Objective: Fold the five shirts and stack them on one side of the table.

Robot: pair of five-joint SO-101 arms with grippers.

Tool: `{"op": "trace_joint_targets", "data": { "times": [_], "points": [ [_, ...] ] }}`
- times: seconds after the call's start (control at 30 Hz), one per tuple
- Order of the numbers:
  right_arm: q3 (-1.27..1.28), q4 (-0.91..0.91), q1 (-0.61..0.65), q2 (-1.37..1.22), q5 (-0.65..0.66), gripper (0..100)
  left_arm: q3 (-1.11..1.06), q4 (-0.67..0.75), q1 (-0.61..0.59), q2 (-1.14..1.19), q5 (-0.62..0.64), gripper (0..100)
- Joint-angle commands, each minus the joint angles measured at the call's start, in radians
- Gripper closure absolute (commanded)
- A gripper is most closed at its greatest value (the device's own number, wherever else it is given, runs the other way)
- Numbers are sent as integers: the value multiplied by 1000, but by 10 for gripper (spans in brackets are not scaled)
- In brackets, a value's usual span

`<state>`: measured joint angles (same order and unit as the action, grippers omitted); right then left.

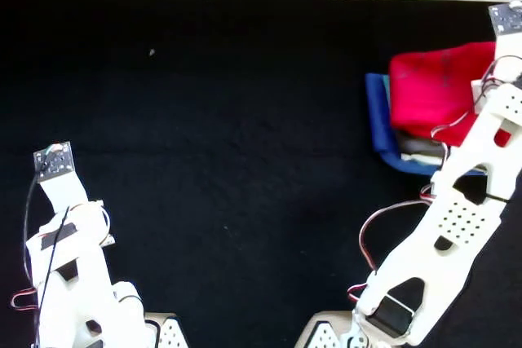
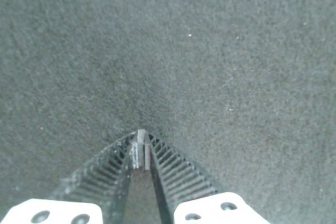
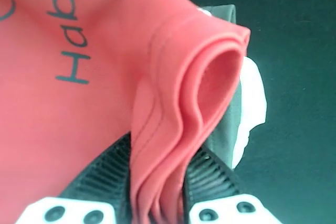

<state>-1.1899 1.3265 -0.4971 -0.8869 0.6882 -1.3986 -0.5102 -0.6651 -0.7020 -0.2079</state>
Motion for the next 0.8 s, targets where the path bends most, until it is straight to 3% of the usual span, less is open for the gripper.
{"op": "trace_joint_targets", "data": {
  "times": [0.0, 0.67, 0.77],
  "points": [
    [-53, -45, -18, 7, 38, 992, -1, 25, -4, -12, -6, 992],
    [-44, -189, -38, 2, 38, 988, -1, 25, -4, -12, -6, 992],
    [-44, -188, -41, 2, 34, 921, -1, 25, -4, -12, -6, 992]
  ]
}}
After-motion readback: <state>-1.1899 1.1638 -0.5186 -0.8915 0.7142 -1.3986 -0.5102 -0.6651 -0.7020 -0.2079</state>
